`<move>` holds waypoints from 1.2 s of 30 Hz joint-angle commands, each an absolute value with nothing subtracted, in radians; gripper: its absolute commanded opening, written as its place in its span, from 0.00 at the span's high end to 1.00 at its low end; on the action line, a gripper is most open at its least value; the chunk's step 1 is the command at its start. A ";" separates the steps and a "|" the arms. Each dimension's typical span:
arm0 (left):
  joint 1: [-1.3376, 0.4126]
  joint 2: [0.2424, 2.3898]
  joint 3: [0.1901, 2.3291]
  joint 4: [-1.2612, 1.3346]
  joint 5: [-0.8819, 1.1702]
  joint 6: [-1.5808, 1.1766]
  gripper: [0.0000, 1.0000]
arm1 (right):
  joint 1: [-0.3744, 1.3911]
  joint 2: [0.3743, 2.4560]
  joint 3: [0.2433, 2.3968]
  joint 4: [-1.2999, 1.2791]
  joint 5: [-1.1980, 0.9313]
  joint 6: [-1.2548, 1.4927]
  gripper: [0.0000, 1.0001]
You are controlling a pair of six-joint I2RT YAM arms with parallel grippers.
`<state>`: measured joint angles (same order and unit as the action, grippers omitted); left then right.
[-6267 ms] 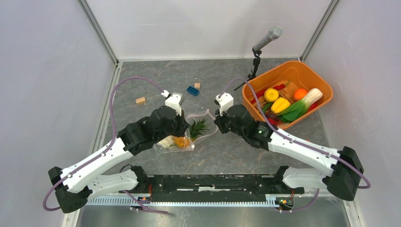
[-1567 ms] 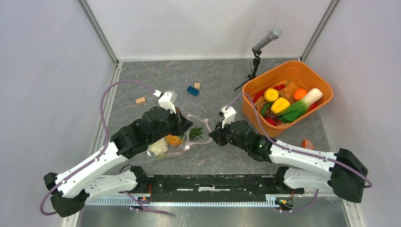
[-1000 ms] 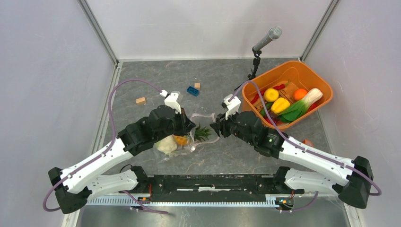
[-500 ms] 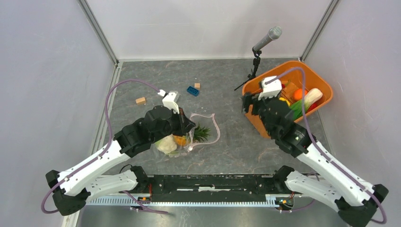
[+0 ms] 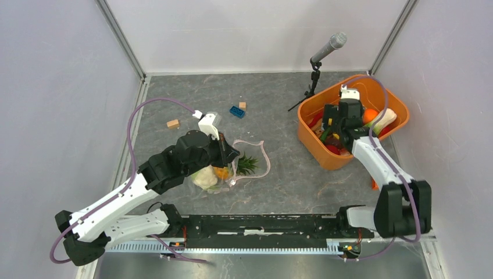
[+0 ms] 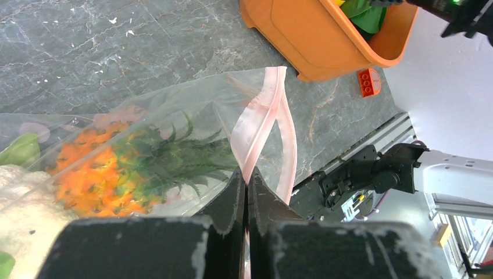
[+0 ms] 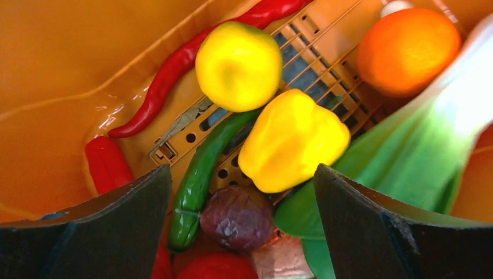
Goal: Place the food in the zip-top bag and seal the zipper
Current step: Pick up the fake fruit from the bin.
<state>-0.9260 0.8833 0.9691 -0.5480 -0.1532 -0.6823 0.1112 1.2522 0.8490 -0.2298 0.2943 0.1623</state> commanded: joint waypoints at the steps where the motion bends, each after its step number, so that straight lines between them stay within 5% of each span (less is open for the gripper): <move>1: -0.924 0.874 0.983 -0.522 -0.151 -0.635 0.98 | 0.079 1.351 0.908 -0.101 0.225 0.169 0.05; 14: -0.924 0.868 0.980 -0.530 -0.172 -0.627 0.98 | 0.006 1.656 1.057 -0.061 0.184 0.144 0.07; 18: -0.925 0.874 0.980 -0.534 -0.167 -0.623 0.98 | 0.006 1.704 1.059 -0.071 0.153 0.136 0.21; 23: -0.925 0.867 0.976 -0.540 -0.172 -0.627 0.98 | 0.006 1.672 1.000 -0.030 0.123 0.134 0.32; 26: -0.924 0.867 0.977 -0.540 -0.173 -0.626 0.98 | 0.006 1.632 0.978 -0.021 0.116 0.144 0.48; 36: -0.924 0.869 0.982 -0.540 -0.160 -0.628 0.98 | 0.006 1.269 0.798 0.077 0.057 0.216 0.54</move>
<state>-0.9260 0.8814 0.9691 -0.5518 -0.1551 -0.6613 0.0082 1.4300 0.8566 -0.0124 0.0952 0.1730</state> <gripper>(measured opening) 0.040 0.622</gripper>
